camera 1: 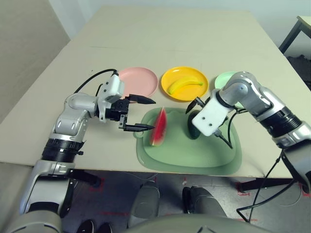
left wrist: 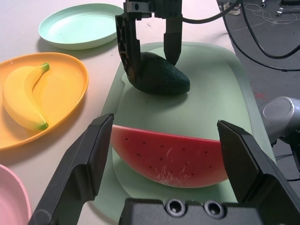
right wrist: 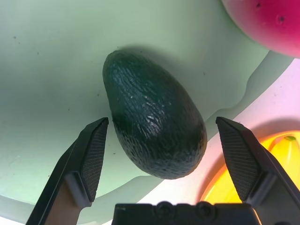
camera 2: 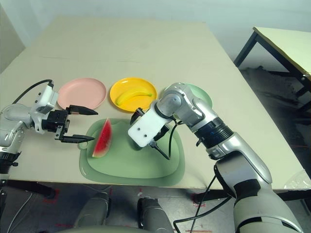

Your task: Place the fruits into color-matched plates.

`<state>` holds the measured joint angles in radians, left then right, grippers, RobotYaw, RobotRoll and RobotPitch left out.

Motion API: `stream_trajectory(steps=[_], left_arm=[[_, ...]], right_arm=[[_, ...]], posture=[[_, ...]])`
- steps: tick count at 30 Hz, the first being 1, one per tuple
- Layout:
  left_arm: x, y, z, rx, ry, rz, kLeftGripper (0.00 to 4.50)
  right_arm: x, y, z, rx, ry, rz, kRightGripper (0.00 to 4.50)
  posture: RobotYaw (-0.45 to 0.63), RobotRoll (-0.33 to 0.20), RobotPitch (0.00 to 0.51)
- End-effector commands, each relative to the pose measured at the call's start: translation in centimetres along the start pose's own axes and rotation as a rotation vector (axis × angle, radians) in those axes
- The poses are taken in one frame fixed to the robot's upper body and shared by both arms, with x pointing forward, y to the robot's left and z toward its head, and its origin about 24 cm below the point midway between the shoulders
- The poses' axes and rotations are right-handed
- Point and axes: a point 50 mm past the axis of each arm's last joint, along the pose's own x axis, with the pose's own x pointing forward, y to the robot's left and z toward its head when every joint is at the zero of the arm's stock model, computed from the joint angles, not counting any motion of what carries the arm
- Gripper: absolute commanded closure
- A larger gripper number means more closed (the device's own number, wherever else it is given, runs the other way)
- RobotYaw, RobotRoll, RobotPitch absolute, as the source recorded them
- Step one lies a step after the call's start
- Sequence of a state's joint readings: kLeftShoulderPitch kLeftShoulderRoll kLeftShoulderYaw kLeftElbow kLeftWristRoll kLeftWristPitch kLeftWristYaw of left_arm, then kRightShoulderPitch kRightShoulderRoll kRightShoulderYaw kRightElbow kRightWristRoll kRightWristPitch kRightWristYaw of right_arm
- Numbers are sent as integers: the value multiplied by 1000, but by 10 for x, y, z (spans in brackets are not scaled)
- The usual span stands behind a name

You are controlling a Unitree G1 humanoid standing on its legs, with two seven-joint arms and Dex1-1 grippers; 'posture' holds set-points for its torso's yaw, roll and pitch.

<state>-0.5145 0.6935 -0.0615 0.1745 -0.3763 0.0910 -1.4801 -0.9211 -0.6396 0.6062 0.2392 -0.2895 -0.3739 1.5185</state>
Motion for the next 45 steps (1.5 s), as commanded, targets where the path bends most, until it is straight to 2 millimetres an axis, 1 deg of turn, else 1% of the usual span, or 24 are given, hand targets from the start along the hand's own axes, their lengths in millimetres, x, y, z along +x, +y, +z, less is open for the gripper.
stream_trajectory(steps=[1, 4, 6, 7, 8, 12, 13, 14, 17, 18, 19, 24, 28, 29, 30, 31, 33, 34, 35, 36, 38, 41, 42, 45], left_arm=[[0, -3, -3, 5, 26, -17, 0], [1, -4, -3, 5, 26, -18, 0], [0, -4, -3, 2, 23, -17, 0], [0, -4, -3, -2, 17, -10, 0], [0, -3, -3, -4, 13, -5, 0], [-2, -1, -1, -5, 7, 6, 0], [-2, -1, -1, -5, 9, 6, 0], [-2, -1, -1, -5, 10, 6, 0], [-2, 0, -2, -5, 12, 4, 0], [-2, 0, -2, -4, 13, 3, 0], [-2, 0, -1, -4, 12, 2, 0], [2, 2, -1, -2, 8, -7, 0], [5, 2, -1, -4, 5, -15, 0], [5, 2, -1, -5, 5, -19, 0], [6, 2, -1, -6, 4, -22, 0], [6, 1, -1, -7, 4, -24, 0], [8, 2, -1, -8, 2, -33, 0], [9, 3, -2, -8, 1, -36, 0], [10, 3, -2, -8, -1, -40, 0], [11, 3, -2, -8, -2, -42, 0], [13, 4, -2, -6, -3, -51, 0], [15, 5, -1, -4, -8, -57, 0], [15, 6, -1, -3, -9, -58, 0], [15, 6, 0, 0, -10, -64, 0]], right_arm=[[5, 3, 0, 4, -4, 25, 30], [6, 4, 0, 19, -9, 29, 30], [5, 4, 0, 25, -10, 32, 302], [5, 5, 0, 29, -12, 33, 360], [6, 5, 0, 30, -12, 33, 621], [6, 5, 0, 42, -14, 34, 1994], [6, 5, 0, 45, -15, 33, 2423], [6, 5, 0, 47, -15, 32, 2759], [5, 5, -1, 54, -15, 28, 3684], [5, 5, -1, 56, -14, 28, 4151], [4, 5, -1, 58, -13, 27, 4465], [1, 6, -1, 77, -6, 16, 4465], [-10, 6, -3, 107, 23, -4, 4465], [-16, 9, -3, 123, 35, -4, 4465], [-21, 13, -3, 138, 47, -1, 4093], [-25, 15, -3, 149, 55, 1, 3923], [-36, 26, -4, 180, 83, 12, 3133], [-40, 30, -4, 192, 96, 16, 2808], [-45, 34, -5, 205, 109, 19, 2373], [-47, 37, -5, 212, 117, 21, 2094], [-56, 39, -6, 230, 137, 11, 1381], [-64, 39, -5, 244, 152, -6, 194], [-69, 38, -2, 252, 147, -20, 42], [-79, 36, 11, 259, 114, -49, 42]], posture=[[250, 0, 134], [250, 0, 137], [250, 0, 138], [249, 0, 139], [248, 0, 140], [245, 0, 141], [243, 0, 141], [242, 0, 140], [237, 0, 141], [232, 0, 139], [232, 0, 139], [219, 0, 142], [211, 0, 146], [203, 0, 149], [203, 0, 149], [195, 0, 152], [185, 0, 152], [185, 0, 152], [174, 0, 152], [174, 0, 152], [165, 0, 152], [155, 0, 151], [156, 0, 151], [153, 0, 152]])
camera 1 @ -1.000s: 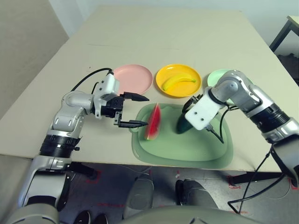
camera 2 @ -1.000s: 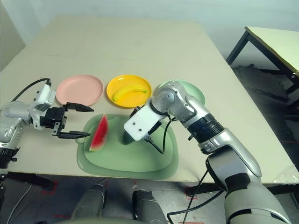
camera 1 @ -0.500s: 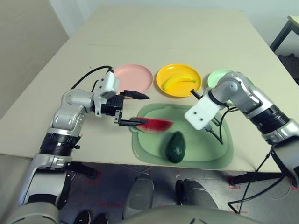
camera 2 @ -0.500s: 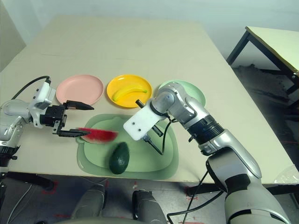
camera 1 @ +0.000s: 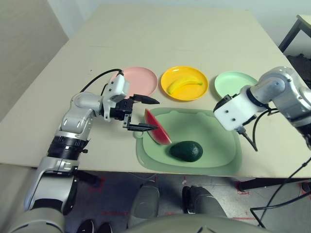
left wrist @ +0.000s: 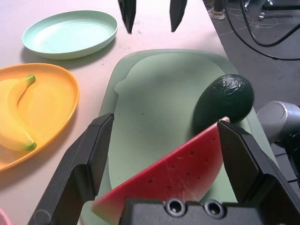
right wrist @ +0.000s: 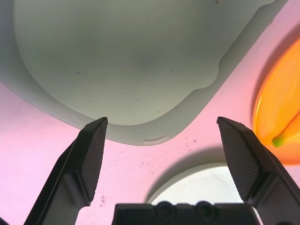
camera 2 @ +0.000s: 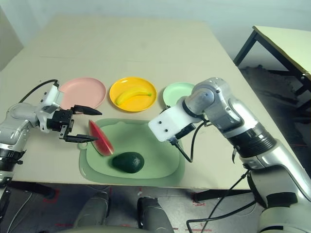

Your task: Place the fruits into color-matched plates.

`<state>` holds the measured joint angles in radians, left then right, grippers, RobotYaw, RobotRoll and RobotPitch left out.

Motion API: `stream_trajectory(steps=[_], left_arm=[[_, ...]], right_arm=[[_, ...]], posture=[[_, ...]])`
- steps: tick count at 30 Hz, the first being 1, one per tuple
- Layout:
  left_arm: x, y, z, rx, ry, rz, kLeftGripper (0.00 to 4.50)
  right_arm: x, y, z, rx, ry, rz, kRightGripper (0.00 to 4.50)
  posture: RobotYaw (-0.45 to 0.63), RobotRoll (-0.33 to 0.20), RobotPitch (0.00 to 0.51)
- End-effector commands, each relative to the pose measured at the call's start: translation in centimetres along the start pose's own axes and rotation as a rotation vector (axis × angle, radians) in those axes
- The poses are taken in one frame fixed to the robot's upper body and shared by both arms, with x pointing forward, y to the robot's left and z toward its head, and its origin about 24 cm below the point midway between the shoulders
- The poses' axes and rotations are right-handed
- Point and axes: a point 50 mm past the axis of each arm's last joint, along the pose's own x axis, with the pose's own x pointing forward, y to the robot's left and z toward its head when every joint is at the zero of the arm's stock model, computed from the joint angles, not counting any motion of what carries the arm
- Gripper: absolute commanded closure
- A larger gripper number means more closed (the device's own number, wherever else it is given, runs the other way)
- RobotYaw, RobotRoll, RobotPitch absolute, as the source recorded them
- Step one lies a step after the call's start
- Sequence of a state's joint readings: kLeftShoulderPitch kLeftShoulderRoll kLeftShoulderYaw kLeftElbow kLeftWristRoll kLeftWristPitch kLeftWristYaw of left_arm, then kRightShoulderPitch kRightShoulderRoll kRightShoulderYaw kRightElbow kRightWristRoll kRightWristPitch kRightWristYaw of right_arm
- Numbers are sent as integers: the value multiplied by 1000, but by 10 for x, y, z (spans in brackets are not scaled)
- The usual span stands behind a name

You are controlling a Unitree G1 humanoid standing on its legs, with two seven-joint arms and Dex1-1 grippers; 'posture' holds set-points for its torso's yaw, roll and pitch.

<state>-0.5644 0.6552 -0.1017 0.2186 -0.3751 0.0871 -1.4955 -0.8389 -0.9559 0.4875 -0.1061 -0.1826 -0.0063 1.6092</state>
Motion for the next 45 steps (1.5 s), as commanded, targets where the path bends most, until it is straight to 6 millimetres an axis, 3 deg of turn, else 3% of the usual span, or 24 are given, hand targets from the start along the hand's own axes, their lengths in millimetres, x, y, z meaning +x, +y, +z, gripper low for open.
stream_trajectory(steps=[1, 7, 11, 16, 22, 31, 45], left_arm=[[2, 1, -1, 4, 16, -21, 0], [0, -1, 2, 29, 22, -70, 0], [-6, -2, 5, 55, 46, -110, 0], [-10, -6, 10, 69, 71, -144, 0], [-14, -11, 14, 81, 101, -176, 0], [-14, -26, 17, 67, 117, -258, 0], [-17, -34, 33, 137, 180, -319, 0]], right_arm=[[-20, 0, 19, -1, -57, -46, 42], [-26, -1, 59, 338, -297, -81, 42], [-26, 7, 61, 538, -332, -107, 42], [-21, 22, 67, 502, -306, -98, 42], [-10, 19, 71, 545, -346, -174, 42], [6, 27, 76, 374, -310, -154, 42], [11, 18, 83, 485, -386, -149, 42]], posture=[[153, 0, 152], [163, 0, 153], [172, 0, 156], [158, 0, 159], [177, 0, 159], [182, 0, 154], [208, 0, 152]])
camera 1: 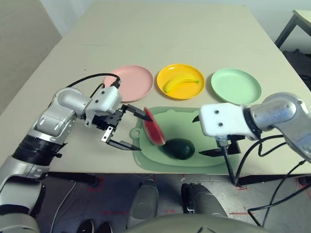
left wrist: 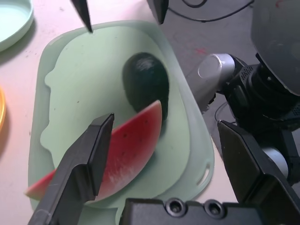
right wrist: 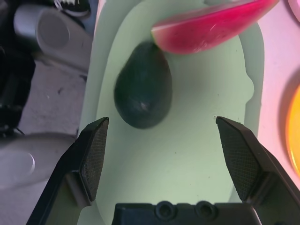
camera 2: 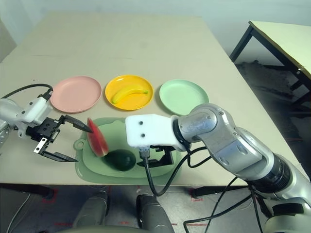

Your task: Place the fruits into color-matched plates.

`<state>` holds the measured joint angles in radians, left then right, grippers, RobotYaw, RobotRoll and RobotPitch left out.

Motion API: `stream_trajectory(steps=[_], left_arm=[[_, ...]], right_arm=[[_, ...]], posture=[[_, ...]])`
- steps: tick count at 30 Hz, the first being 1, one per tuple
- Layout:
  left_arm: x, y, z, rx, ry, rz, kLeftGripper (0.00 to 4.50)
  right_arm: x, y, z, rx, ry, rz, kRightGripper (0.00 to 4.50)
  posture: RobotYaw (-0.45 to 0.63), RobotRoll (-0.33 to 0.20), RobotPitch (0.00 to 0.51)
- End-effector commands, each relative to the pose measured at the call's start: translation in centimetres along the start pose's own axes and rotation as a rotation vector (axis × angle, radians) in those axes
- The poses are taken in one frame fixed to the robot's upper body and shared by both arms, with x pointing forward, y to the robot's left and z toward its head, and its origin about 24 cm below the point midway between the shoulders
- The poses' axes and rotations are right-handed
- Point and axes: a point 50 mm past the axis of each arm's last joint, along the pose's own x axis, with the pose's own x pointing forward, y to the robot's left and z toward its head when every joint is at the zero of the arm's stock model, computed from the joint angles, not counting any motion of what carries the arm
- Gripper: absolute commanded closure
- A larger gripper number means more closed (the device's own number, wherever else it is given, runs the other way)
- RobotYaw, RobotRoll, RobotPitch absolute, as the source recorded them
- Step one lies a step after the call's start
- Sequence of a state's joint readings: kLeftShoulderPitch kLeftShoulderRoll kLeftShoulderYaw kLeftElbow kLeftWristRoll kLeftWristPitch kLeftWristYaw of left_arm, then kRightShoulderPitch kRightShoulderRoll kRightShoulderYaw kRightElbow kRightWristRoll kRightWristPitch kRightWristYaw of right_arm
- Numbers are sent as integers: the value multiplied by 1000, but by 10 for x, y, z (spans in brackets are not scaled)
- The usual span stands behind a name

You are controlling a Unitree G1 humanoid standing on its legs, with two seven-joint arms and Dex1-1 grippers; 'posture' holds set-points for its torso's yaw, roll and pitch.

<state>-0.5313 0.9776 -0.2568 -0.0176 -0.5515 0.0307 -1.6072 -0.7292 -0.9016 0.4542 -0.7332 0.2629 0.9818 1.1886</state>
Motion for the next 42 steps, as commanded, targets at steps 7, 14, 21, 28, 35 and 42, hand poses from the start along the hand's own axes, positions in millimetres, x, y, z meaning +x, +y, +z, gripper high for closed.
stream_trajectory(steps=[7, 14, 21, 28, 35, 42], left_arm=[[2, -1, 3, 0, 32, -22, 0], [3, 2, 3, 3, 40, -26, 0], [2, 1, 6, 1, 45, -31, 0], [3, 1, 7, -2, 38, -30, 0], [3, 0, 5, -4, 39, -25, 0], [2, -2, 3, -10, 54, -24, 0]], right_arm=[[6, -3, 7, 100, -20, -54, 42], [14, 3, 10, 112, -87, 7, 42], [22, 12, 6, 16, -103, 74, 42], [26, 4, -2, -98, -54, 50, 42], [31, -1, -6, -165, -39, 62, 42], [38, 5, -10, -187, -48, 115, 42]], posture=[[201, 0, 157], [192, 0, 160], [197, 0, 164], [202, 0, 161], [207, 0, 160], [213, 0, 160]])
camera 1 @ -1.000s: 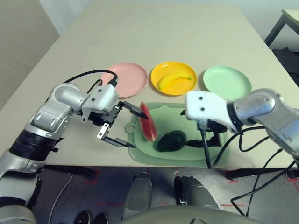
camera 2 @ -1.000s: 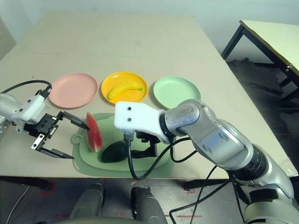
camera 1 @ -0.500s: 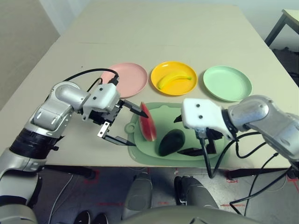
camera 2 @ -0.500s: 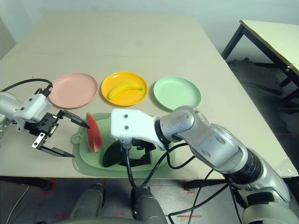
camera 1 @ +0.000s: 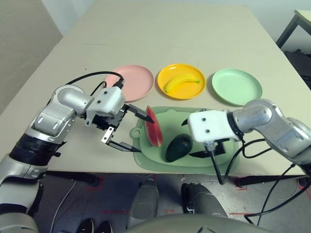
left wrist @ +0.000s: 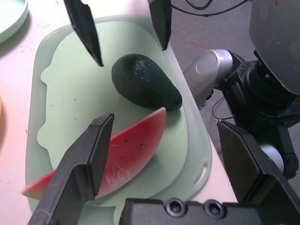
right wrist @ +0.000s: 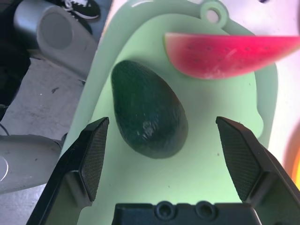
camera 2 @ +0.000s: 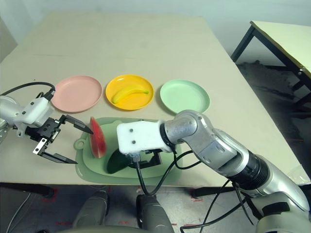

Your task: Place the fruits into color-matched plates.

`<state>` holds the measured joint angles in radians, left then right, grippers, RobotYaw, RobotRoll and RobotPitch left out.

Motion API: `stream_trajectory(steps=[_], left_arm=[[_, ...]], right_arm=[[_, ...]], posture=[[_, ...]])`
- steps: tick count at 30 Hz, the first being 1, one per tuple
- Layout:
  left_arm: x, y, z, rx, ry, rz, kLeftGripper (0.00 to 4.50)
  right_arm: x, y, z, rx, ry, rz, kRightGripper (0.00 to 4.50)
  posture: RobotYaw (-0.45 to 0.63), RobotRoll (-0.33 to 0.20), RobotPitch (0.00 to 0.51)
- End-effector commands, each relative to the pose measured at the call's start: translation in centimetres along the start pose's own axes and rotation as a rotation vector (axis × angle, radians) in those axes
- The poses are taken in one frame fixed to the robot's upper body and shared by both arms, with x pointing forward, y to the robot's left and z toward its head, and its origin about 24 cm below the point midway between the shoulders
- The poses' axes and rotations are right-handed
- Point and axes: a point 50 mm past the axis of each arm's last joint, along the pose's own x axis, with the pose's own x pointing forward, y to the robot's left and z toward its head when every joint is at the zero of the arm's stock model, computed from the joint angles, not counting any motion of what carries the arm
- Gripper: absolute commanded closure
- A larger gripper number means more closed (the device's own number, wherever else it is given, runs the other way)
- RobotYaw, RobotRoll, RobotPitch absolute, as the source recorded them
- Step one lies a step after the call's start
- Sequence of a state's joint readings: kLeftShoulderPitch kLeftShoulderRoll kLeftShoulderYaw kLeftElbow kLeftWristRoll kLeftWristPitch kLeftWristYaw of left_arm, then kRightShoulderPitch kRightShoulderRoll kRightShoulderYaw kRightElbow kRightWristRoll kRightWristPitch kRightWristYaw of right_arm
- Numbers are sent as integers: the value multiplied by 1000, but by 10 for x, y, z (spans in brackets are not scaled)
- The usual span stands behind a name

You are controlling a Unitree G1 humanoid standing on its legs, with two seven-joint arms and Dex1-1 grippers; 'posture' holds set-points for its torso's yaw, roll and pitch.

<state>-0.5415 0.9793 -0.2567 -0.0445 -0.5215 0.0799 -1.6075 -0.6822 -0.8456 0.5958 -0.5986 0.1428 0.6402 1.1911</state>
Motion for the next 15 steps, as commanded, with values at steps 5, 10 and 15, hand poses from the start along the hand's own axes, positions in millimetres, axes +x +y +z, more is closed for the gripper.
stream_trajectory(steps=[5, 10, 15], left_arm=[[0, -3, -1, 11, 29, -13, 0], [0, -3, -2, 12, 40, -17, 0], [1, -4, -2, 13, 40, -22, 0]], right_arm=[[12, 7, -4, -7, -13, 59, 42], [20, 6, -5, -11, -17, 62, 42], [24, 4, -5, -14, -16, 60, 42]], posture=[[215, 0, 158], [214, 0, 159], [218, 0, 159]])
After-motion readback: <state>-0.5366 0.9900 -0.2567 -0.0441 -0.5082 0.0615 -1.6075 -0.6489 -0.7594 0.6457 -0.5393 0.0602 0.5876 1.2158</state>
